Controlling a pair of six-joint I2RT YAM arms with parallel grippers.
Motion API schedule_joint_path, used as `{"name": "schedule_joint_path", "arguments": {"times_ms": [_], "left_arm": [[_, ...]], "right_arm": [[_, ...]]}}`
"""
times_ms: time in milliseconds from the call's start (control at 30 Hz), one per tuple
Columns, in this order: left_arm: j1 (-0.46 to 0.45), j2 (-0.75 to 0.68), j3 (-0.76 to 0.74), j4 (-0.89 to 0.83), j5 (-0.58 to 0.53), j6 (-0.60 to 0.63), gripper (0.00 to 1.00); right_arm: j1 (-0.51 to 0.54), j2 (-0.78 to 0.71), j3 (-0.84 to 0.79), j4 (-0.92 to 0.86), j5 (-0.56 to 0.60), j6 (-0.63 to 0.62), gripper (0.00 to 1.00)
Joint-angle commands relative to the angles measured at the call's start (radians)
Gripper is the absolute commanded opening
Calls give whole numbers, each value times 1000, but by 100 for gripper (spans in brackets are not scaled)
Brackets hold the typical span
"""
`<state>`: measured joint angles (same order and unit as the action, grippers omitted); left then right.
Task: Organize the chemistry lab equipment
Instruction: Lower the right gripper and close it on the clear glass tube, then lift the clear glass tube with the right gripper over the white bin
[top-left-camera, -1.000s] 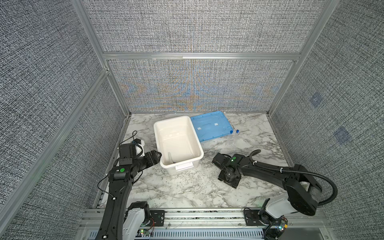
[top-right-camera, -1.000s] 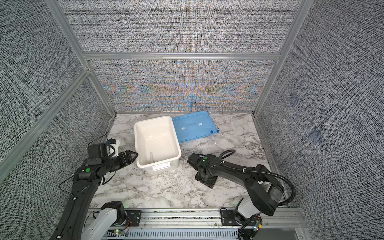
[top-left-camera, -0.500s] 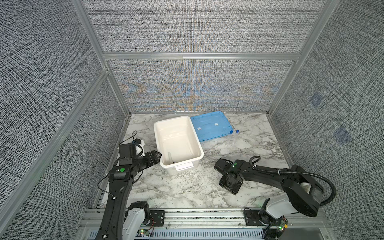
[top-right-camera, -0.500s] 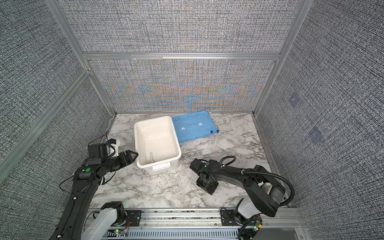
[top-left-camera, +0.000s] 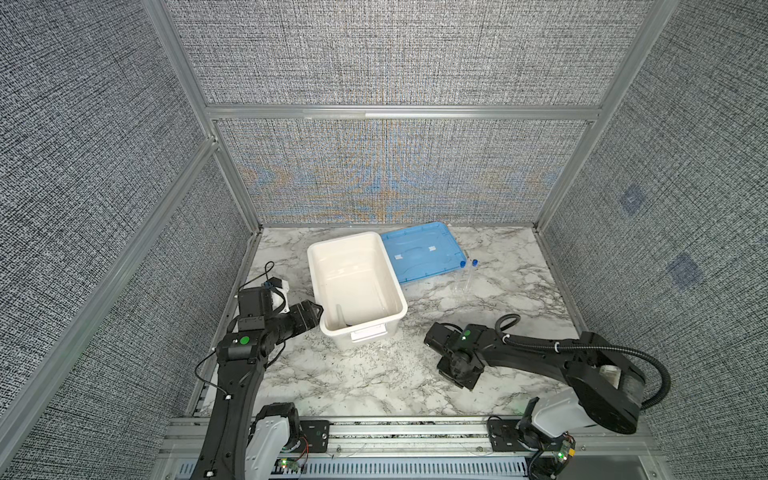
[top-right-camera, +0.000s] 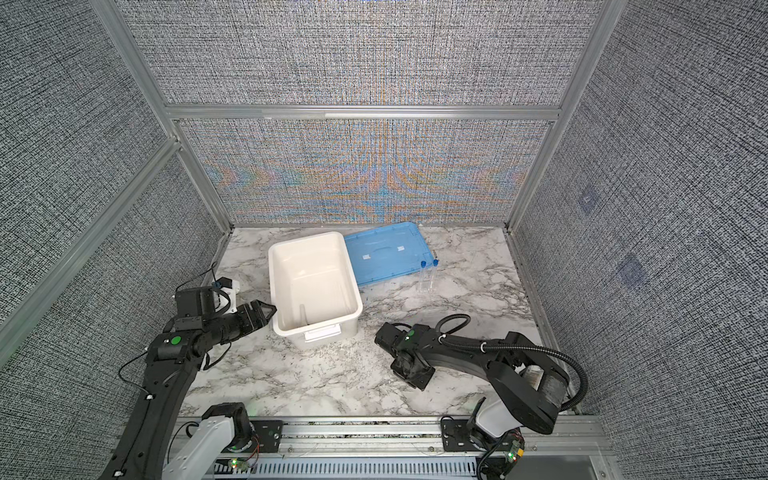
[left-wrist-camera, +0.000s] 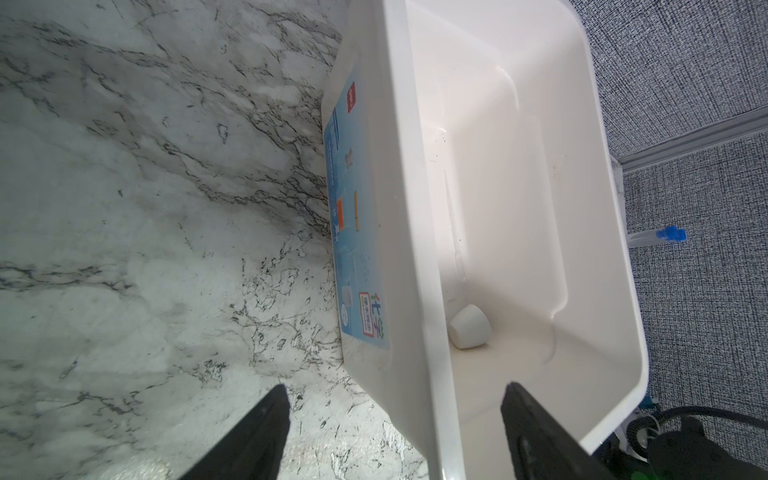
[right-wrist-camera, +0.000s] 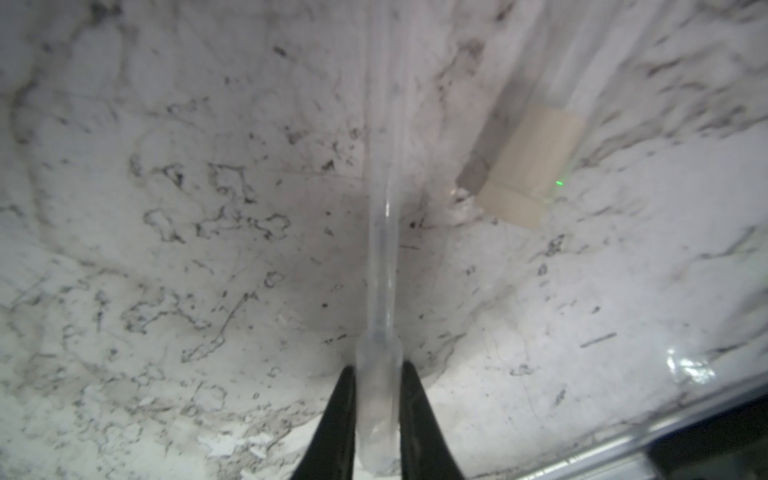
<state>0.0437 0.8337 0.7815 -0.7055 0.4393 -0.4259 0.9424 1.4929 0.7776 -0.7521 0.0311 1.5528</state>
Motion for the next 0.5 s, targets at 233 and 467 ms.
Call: {"name": "schedule_joint_path", "arguments": {"times_ms": [233,467], "left_arm": [[2,-5,-3,8,-10,4,81],[2,-3,-1,4,-16,5,81]], "right_arm": [[90,-25,73,-53,27,119,5],[126,-88,294,-249,218,39,7]]}}
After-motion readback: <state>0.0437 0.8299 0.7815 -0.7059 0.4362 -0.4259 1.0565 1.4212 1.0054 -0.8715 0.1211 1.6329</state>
